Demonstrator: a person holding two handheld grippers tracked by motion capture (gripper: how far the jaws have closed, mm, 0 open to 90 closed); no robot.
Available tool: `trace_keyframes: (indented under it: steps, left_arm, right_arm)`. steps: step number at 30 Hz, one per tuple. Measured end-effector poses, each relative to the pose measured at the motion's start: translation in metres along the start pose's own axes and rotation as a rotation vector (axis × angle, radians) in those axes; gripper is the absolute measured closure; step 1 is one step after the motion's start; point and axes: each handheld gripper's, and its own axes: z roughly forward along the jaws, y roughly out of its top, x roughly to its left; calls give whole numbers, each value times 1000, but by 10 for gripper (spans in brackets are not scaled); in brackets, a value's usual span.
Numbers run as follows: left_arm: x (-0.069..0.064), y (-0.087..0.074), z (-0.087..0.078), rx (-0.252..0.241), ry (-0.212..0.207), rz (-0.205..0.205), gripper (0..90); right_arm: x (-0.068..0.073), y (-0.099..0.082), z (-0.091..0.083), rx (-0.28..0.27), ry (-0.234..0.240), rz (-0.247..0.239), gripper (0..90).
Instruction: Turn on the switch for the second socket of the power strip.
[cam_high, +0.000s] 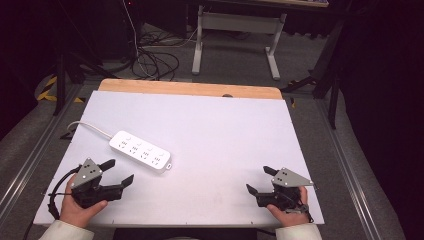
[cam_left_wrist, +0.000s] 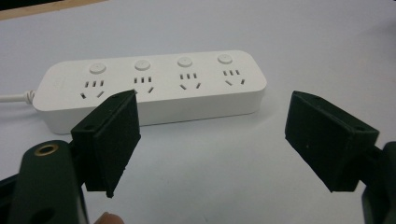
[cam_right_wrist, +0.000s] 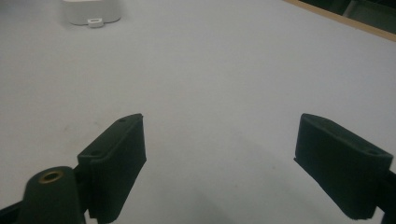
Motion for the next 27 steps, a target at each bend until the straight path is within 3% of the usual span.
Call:
trace_keyframes:
  steps: [2,9,20,27]
  left_arm:
    - [0,0,0,1,5,-4,185]
    - [-2,1,0,8,27,41,185]
    - [-4,7,-2,38,26,55,186]
    - [-3,9,-4,48,29,40,209]
  right_arm:
    - [0,0,0,0,2,1,167]
    - [-1,0,0,-4,2,3,172]
    - [0,-1,1,0,6,3,177]
    - [0,-1,1,2,6,2,177]
